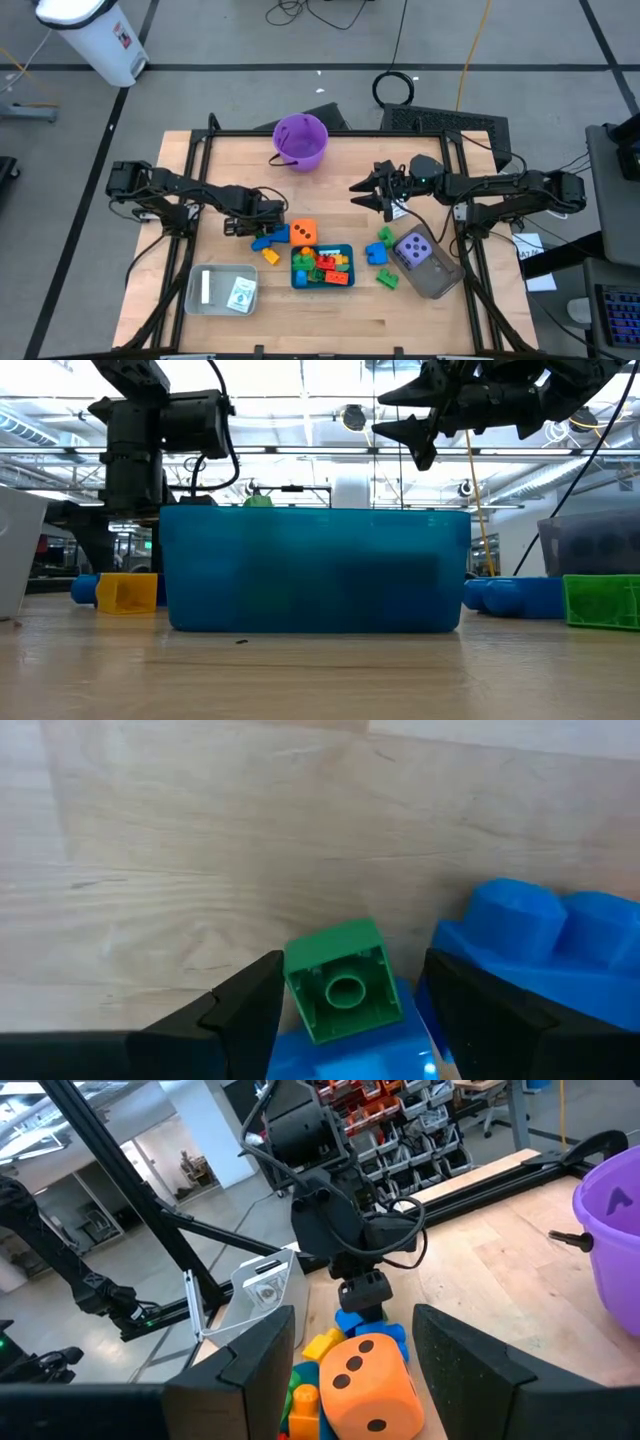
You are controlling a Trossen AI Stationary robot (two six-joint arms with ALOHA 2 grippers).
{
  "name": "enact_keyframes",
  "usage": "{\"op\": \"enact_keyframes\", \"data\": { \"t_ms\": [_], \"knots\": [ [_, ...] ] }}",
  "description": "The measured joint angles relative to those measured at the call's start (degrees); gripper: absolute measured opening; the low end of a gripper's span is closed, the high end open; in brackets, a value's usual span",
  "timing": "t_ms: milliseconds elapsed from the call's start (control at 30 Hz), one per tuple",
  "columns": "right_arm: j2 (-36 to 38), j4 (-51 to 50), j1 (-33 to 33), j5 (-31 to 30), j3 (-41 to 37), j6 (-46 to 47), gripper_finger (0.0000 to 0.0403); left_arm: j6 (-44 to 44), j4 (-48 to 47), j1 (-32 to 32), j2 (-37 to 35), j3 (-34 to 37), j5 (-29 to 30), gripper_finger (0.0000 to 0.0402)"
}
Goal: Pick & Place Toys
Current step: Put the green game piece into the blue bin
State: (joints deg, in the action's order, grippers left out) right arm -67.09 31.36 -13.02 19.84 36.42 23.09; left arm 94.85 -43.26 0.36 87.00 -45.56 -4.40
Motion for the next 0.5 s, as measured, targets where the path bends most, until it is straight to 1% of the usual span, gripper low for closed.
{"op": "enact_keyframes", "data": {
  "t_ms": [333,500],
  "knots": [
    [0.0,-0.2,0.0,0.0,0.0,-0.4,0.0196,0.0,-0.1,0.0,0.2,0.0,-0.1,0.0245],
    [0.0,-0.4,0.0,0.1,0.0,-0.5,0.0196,-1.4,0.7,0.3,3.5,0.0,-4.1,0.0245]
  ]
}}
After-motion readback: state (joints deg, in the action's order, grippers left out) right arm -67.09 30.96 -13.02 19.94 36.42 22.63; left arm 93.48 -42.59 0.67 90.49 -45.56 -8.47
